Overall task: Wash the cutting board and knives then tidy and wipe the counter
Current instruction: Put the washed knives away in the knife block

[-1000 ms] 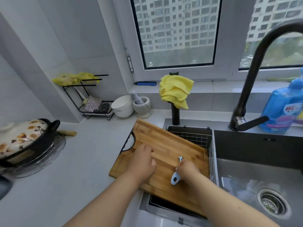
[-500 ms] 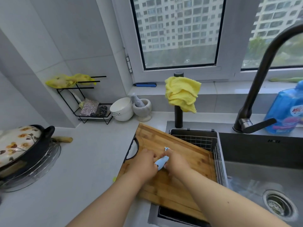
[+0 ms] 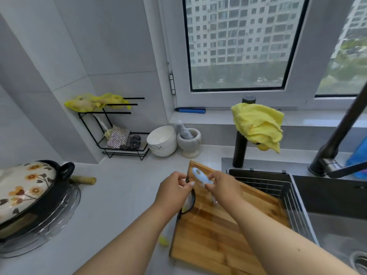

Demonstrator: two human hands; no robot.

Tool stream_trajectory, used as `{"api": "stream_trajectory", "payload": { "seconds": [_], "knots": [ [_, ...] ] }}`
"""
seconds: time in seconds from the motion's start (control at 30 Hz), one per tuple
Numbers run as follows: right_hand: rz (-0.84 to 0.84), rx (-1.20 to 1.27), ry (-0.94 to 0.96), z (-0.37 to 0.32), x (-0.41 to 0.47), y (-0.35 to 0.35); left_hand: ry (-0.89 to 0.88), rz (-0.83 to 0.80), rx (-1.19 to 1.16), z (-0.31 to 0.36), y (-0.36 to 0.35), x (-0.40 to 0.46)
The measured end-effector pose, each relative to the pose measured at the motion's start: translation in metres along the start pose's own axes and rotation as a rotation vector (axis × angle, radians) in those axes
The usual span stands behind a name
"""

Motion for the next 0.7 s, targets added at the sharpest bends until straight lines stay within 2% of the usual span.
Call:
{"api": "stream_trajectory", "payload": {
  "seconds": [0.13, 0.23, 0.33, 0.47, 0.7],
  "knots": [
    [0.095, 0.076, 0.16, -0.06, 0.006, 0.003, 0.082, -0.05, -0.36, -0.013, 0.008, 0.013],
    [0.055, 0.114, 0.223, -0.095, 0.02, -0.011, 0.053, 0.033, -0.469, -0.013, 0.033, 0.027],
    [-0.028, 0.091, 0.268, -0.119, 0.038, -0.027, 0.035, 0.117, -0.466, -0.018, 0.058, 0.044],
    [-0.125, 0.277, 0.303, -0.143, 0.054, -0.043, 0.031, 0.218, -0.408, -0.026, 0.096, 0.073],
    [-0.05, 0.485, 0.278, -0.15, 0.085, -0.051, 0.038, 0.356, -0.283, -0.042, 0.162, 0.136]
  ]
}}
Point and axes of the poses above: each hand's wrist, its own x-axis towards the middle knuckle, its own y-axis out of the back of the hand, z = x × y, the point moved 10 cm from there along x, towards the middle knuckle, and after that the axes turned 9 degrees about x, right-handed, at the moved point
